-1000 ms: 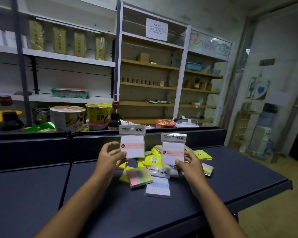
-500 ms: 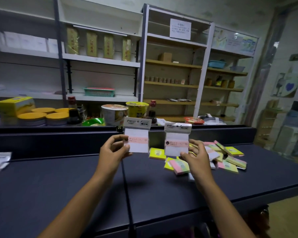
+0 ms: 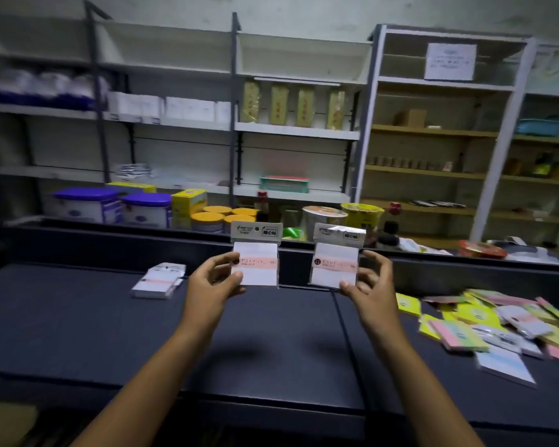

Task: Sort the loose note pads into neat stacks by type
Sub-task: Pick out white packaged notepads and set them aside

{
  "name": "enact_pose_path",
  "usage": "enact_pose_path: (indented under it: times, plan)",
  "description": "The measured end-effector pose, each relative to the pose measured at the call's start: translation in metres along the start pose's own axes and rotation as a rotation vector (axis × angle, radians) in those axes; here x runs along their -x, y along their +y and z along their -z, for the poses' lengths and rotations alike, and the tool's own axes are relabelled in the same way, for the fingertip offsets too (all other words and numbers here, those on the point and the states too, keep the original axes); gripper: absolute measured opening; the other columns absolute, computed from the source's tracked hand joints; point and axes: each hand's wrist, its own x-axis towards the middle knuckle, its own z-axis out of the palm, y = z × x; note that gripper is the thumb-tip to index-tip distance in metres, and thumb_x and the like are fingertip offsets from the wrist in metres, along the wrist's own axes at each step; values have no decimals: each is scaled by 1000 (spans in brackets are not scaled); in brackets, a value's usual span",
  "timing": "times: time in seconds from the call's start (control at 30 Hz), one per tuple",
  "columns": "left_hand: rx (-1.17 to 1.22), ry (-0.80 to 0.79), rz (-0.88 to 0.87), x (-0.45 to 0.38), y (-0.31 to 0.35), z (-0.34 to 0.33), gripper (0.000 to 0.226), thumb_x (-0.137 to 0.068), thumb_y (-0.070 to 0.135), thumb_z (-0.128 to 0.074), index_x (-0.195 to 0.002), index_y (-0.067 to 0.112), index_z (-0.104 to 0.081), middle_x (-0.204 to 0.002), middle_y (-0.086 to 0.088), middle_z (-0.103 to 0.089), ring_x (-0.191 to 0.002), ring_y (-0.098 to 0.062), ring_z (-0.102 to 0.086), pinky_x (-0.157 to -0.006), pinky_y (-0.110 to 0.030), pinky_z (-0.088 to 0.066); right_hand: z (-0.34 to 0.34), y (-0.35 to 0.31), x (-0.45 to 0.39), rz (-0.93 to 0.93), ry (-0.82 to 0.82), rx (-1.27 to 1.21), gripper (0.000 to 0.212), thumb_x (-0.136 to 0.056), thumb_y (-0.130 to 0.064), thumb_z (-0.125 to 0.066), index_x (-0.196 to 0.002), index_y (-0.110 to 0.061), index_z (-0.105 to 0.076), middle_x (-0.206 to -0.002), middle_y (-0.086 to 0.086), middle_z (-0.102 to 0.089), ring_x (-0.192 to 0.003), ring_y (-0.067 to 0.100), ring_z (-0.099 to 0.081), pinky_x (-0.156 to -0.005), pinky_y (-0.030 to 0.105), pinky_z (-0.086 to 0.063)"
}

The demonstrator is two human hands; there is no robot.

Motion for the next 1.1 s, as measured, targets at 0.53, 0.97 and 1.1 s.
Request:
enact_pose_path:
  times: [0.53,0.97,1.1]
  plan:
    - [-278,324,-62,16,35,147,28,-90,4,-66,-113,20,-68,-100,6,-72,-84,-1,-67,-67,-22,-54,-142,-12,26,83,-316,-85,45,-89,5,-62,-115,-31,-55,-116,1,-62,-103,14,-68,-81,32,-60]
    - [-348,232,4,-80,-21,233,29,-86,1,-69,-112,14,-69,-106,2,-70,-96,-7,-61,-86,-33,-50,-250,9,3,60,-244,-37,46,-91,3,-63,-123,-28,-58,-115,-2,-65,-101,10,-68,-90,36,-58]
    - [-364,138,37,-115,-43,242,30,-86,4,-70,-114,13,-69,-106,5,-70,-97,-1,-61,-87,-31,-49,-274,19,-8,56,-202,-22,47,-90,5,-63,-121,-30,-59,-115,-1,-65,-101,12,-68,-90,35,-58]
